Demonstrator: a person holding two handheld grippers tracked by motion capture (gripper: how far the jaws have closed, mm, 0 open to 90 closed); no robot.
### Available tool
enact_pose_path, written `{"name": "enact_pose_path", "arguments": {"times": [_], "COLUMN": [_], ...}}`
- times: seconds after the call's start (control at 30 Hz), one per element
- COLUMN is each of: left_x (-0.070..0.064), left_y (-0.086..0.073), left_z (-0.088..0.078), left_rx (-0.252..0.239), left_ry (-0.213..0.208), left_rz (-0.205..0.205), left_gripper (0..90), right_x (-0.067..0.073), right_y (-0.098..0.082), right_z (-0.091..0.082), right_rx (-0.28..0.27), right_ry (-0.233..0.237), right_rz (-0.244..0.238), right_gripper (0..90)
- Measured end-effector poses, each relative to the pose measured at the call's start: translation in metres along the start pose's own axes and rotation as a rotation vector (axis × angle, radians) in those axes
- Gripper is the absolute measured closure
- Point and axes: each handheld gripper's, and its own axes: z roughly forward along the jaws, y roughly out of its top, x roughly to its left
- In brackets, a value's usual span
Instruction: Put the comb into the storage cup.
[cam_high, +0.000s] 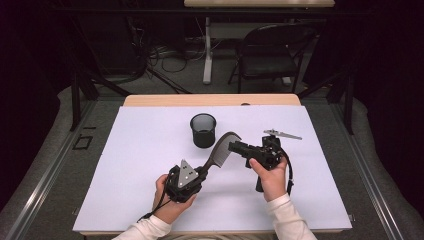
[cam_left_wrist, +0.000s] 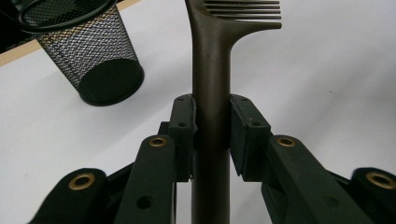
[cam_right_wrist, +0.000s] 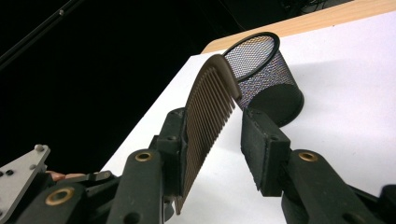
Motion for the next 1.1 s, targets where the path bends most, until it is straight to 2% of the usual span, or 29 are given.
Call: {"name": "enact_pose_path", "arguments": {"times": [0.7, 1.1], "left_x": [-0.0054, -0.0077], "left_y": [-0.0005, -0.0009], "left_z": [0.0007, 0.0013], "left_rx": [0.003, 0.002], "left_ry": [-0.014, -0.022], "left_rz": [0.012, 0.013], "left_gripper": [72.4, 72.4], "right_x": [-0.0025, -0.0064], "right_y": [-0.0010, -0.0011], "right_z": [0.0014, 0.0009], "right_rx": [0.016, 0.017], "right_ry": [0.014, 0.037], "right_rz": [0.011, 0.046], "right_gripper": [69.7, 74.7]}}
